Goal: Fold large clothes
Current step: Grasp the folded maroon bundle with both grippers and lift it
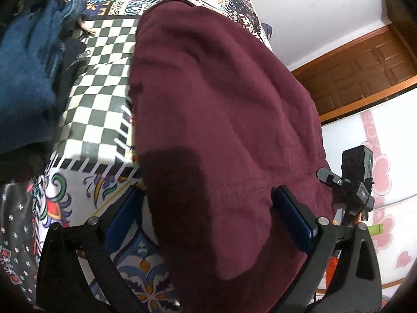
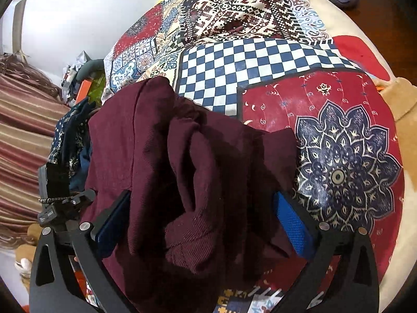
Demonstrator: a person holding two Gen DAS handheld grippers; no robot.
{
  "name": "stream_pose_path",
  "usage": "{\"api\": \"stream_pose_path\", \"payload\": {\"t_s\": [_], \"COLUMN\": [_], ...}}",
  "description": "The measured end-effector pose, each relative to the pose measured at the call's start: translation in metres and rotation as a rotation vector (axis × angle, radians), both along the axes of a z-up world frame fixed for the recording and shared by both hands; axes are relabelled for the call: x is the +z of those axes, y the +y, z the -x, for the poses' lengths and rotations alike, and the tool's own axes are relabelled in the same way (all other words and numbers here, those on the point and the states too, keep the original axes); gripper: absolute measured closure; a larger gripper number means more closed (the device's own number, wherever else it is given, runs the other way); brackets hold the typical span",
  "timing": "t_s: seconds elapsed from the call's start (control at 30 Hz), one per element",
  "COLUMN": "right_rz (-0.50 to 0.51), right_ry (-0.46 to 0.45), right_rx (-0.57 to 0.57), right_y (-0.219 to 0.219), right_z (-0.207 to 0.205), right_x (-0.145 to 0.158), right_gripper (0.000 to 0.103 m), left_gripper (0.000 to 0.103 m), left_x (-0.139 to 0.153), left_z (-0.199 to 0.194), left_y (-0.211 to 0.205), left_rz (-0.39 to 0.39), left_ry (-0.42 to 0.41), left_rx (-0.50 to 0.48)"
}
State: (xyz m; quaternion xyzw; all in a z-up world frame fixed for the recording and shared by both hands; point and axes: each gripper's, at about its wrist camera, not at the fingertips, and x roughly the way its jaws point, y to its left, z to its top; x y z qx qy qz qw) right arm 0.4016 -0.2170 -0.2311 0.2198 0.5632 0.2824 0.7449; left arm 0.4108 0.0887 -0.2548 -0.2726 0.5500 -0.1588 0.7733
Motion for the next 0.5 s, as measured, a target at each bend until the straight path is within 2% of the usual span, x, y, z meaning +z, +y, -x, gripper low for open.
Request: {"api": "stream_pose_path", "payload": {"t_s": [0.07,0.13,0.17,0.2,0.23,0.27,0.3,0.33,0.43,0.5], "right_rz": [-0.002,0.001,0.004,0.006,-0.003,-0.015,-0.034,-0.057,-0.006,0.002], "right_ry": [-0.007,-0.027,-0.036,-0.046,-0.051,-0.052,-0.051,-0.038,-0.067,-0.069], "right_rx": [-0.005,-0.011,-0.016,-0.013,-0.008,-0.003,0.007,0.021,0.031,0.023], "right_y": [-0.001,-0.003,-0.003,-0.003,-0.003,-0.003,-0.001,0.0,0.008,0.01], "right_z": [0.001,0.004,0.006,0.009,0.012,0.014,0.014,0.016,0.022,0.025], "right_x": [0.001,0.003,0.005,0.008,0.011,0.015,0.018,0.022,0.035,0.042], "right_gripper": [0.0,0.001,0.003,0.01,0.022,0.03,0.052,0.059,0.065,0.07], "left_gripper": [0.004,0.017,0.021,0.024,0.029,0.035,0.037,0.044,0.06,0.065], "left_x": [0.0,0.002,0.005,0.007,0.011,0.014,0.019,0.023,0.043,0.064], "left_z": [-0.002,-0.002,-0.002,-0.001,0.0,0.002,0.004,0.006,0.009,0.012], "left_y": [-0.001,-0.003,-0.004,-0.005,-0.006,-0.006,-0.008,-0.008,-0.012,-0.017], "left_rz": [0.0,0.032,0.034,0.03,0.023,0.021,0.017,0.013,-0.002,-0.012], "left_ry": [-0.005,-0.019,-0.022,-0.03,-0.042,-0.051,-0.063,-0.069,-0.113,-0.158], "left_rx": [0.001,-0.014,-0.011,-0.015,-0.02,-0.023,-0.027,-0.03,-0.047,-0.063]}}
